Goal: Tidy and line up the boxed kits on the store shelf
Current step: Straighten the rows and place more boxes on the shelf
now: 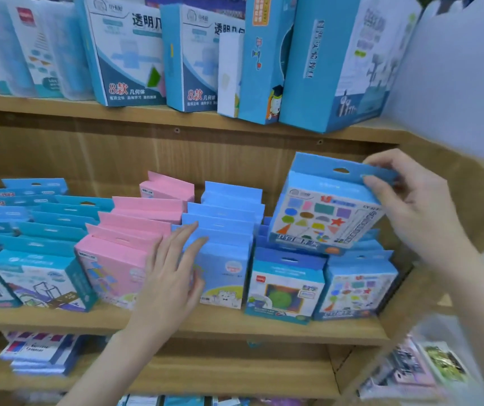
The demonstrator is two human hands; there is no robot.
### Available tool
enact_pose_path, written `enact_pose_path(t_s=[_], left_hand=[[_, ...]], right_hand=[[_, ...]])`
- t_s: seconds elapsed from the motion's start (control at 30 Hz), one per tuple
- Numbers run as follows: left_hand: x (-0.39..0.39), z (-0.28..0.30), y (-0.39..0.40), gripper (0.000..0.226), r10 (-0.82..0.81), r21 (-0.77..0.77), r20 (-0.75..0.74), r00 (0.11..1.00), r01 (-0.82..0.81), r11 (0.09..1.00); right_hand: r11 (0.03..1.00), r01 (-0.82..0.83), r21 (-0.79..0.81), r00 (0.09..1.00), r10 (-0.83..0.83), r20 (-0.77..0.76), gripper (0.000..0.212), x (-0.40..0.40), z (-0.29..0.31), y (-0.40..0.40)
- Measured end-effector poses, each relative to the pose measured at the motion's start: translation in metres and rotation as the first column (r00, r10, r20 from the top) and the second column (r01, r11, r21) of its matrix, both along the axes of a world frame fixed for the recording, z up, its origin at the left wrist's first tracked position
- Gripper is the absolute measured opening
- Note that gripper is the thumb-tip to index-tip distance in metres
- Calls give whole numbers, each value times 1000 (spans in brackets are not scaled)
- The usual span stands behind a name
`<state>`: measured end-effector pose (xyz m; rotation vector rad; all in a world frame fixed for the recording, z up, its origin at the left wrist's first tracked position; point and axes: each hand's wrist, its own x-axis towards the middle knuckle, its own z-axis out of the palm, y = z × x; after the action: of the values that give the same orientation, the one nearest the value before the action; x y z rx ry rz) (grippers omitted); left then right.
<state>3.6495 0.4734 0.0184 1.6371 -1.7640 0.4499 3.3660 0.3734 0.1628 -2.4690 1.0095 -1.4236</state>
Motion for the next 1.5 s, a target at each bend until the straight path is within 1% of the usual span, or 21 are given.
enact_pose_path(t_s=[0.07,0.2,0.27,0.33,0.4,0.43,0.53,0.6,0.7,0.73,0.83,0.97,1.0,1.03,1.1,1.2,1.27,1.33,1.4,1.47,1.5], left_hand=[[-8,2,-12,45,-31,1,1,1000,31,1000],[-21,13,-30,44,-95,-42,20,995,96,994],[-28,18,-39,42,-105,-47,39,994,107,993],[-33,20,-48,42,-105,-42,63,992,108,993],[-37,20,-55,42,-102,-34,77,992,105,994],[-38,20,-58,42,-98,-30,88,991,101,994],[-39,15,-62,42,-85,-11,114,990,87,996],[-37,12,-63,41,-78,-4,111,991,79,997],[-36,8,-64,41,-74,4,93,993,74,997],[-36,6,-65,41,-74,6,86,994,74,997],[-37,1,-67,40,-72,2,72,995,72,997],[-38,-2,-71,40,-74,3,58,996,74,997],[-38,-2,-71,40,-74,5,50,996,74,997],[-38,-2,-71,40,-76,6,42,996,75,997],[-38,-2,-71,40,-81,6,26,996,81,997],[-38,-1,-69,40,-84,4,3,996,84,996],[-37,2,-65,39,-82,-13,-20,996,82,997],[-34,5,-61,38,-71,-41,-45,996,70,997],[-29,9,-54,37,-55,-75,-59,997,50,996],[-22,13,-46,35,-26,-107,-63,998,20,994],[-17,14,-40,35,-13,-117,-61,998,5,993]], right_hand=[[995,84,-57,996,-84,-3,15,-20,6,-8],[952,215,-219,967,-238,-87,18,-39,5,-28],[924,248,-290,942,-300,-150,19,-39,-2,-42],[912,263,-314,914,-339,-221,23,-35,-11,-58],[918,274,-287,896,-353,-272,19,-28,-20,-76],[928,281,-243,888,-348,-300,17,-24,-23,-85],[956,292,2,870,-265,-416,13,-16,-31,-109],[923,362,132,804,-237,-545,11,-13,-38,-124],[869,473,141,648,-235,-724,16,-7,-52,-140],[860,489,145,617,-224,-755,18,-6,-57,-144],[849,509,143,564,-203,-800,26,-5,-62,-151],[856,517,19,407,-226,-885,37,-6,-61,-157],[859,511,23,388,-207,-898,40,-5,-60,-159],[859,508,70,403,-164,-900,42,-5,-59,-160],[843,498,205,472,-65,-879,43,-2,-58,-159],[823,495,277,520,-25,-854,39,0,-57,-158],[826,492,275,556,-55,-829,38,0,-51,-153],[880,425,213,625,-115,-772,35,4,-44,-141],[948,288,133,745,-134,-654,29,13,-37,-121],[986,134,101,845,-60,-532,26,28,-32,-100],[993,66,96,868,-10,-497,25,37,-31,-90]])
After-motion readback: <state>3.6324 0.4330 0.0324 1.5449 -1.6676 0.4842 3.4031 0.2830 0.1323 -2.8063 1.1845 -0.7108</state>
